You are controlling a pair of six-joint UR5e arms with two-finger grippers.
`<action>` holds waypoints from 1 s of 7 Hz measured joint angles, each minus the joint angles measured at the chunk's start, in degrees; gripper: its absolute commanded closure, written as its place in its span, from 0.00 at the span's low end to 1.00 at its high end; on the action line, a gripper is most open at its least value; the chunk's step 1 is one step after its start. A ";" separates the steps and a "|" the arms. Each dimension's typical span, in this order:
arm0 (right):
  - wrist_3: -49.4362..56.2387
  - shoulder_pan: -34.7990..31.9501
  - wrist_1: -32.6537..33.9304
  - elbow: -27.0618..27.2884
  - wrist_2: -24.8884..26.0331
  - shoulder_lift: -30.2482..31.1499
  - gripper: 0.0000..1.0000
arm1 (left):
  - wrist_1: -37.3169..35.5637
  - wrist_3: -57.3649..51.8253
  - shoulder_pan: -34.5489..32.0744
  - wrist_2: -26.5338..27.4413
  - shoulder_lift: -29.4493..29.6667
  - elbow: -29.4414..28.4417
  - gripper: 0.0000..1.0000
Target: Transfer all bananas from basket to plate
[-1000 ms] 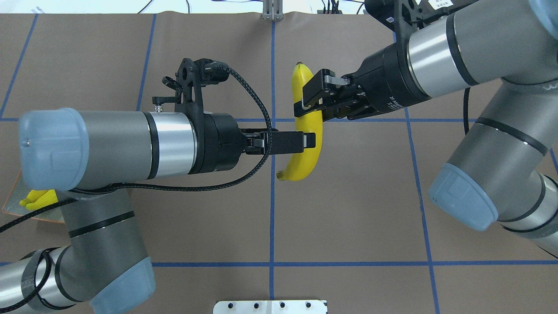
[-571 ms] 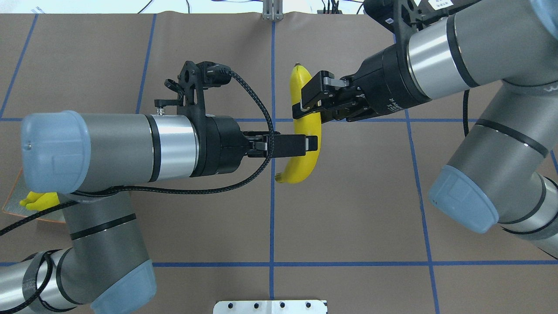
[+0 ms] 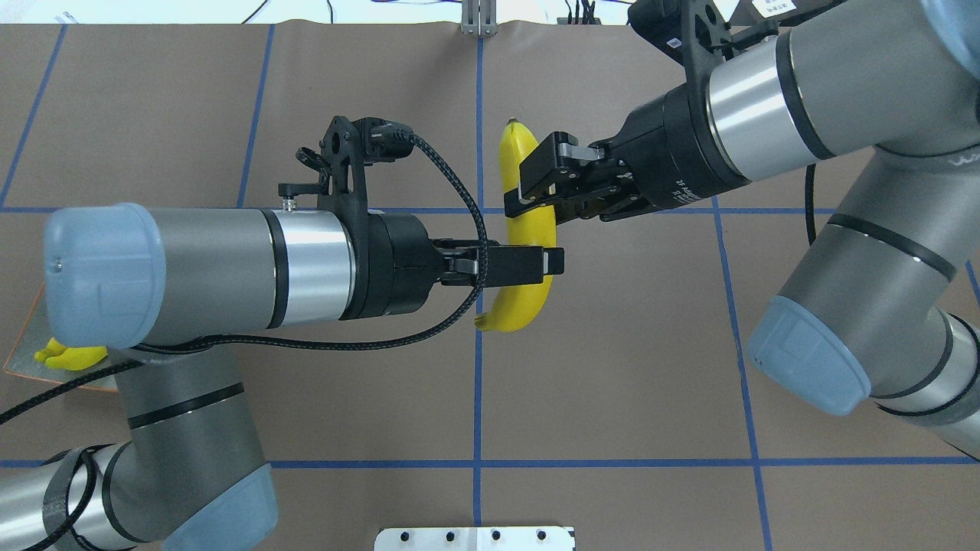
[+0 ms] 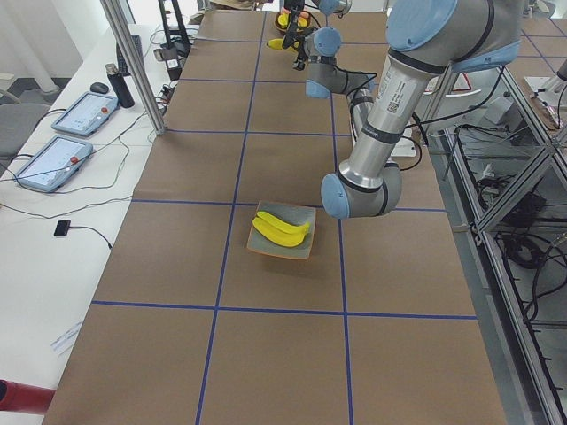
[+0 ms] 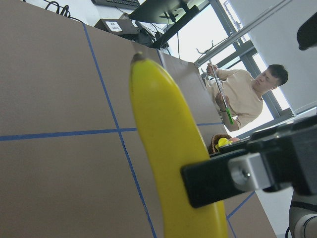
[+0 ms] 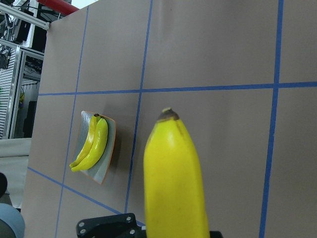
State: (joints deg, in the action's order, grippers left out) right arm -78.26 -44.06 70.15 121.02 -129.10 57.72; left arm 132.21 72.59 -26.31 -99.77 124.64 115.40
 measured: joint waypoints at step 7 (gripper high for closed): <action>0.80 -0.25 -0.42 0.22 0.18 -0.18 0.00 | -0.02 0.08 0.51 -0.05 0.11 0.08 1.00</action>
State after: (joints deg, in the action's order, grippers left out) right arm -77.45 -44.31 69.73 121.24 -128.92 57.53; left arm 132.19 72.67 -25.80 -99.81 124.74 115.48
